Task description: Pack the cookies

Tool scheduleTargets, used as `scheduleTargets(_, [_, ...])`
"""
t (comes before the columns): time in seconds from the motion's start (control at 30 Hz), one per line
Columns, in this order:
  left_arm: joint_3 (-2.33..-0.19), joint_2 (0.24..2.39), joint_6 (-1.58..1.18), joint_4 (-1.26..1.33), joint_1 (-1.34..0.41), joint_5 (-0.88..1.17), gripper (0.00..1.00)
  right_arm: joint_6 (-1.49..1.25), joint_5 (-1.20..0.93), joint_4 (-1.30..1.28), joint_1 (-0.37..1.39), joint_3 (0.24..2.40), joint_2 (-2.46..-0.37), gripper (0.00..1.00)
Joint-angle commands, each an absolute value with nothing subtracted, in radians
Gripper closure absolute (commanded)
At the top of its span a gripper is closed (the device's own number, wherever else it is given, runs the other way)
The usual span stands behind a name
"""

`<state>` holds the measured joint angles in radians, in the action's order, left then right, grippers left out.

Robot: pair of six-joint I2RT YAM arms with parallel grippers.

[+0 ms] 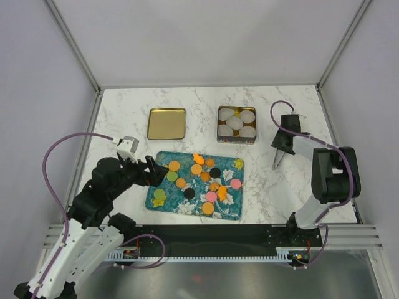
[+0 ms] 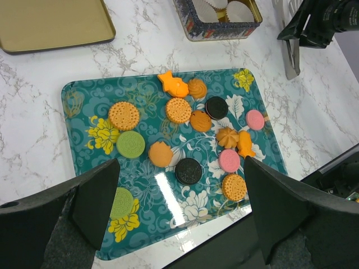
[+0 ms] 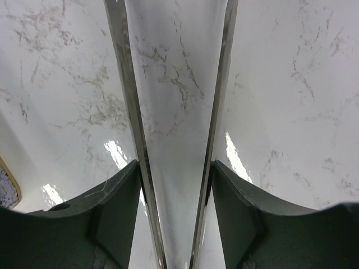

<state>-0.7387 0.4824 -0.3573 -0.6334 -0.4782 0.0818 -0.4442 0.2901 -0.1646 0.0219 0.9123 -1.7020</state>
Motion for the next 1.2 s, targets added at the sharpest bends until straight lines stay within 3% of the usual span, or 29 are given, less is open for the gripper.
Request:
scheduleTargets(0.0, [-0.736, 0.492, -0.324, -0.603, -0.482, 0.077, 0.00, -0.419, 0.252, -0.205, 0.018, 0.922, -1.603, 0.41])
scheduleTargets(0.6, [-0.736, 0.491, -0.325, -0.606, -0.482, 0.074, 0.00, -0.359, 0.032, -0.485, 0.072, 0.936, -1.079, 0.43])
scheduleTargets(1.17, [-0.739, 0.477, -0.328, -0.612, -0.483, 0.051, 0.00, -0.442, 0.064, -0.725, 0.690, 1.029, -0.996, 0.47])
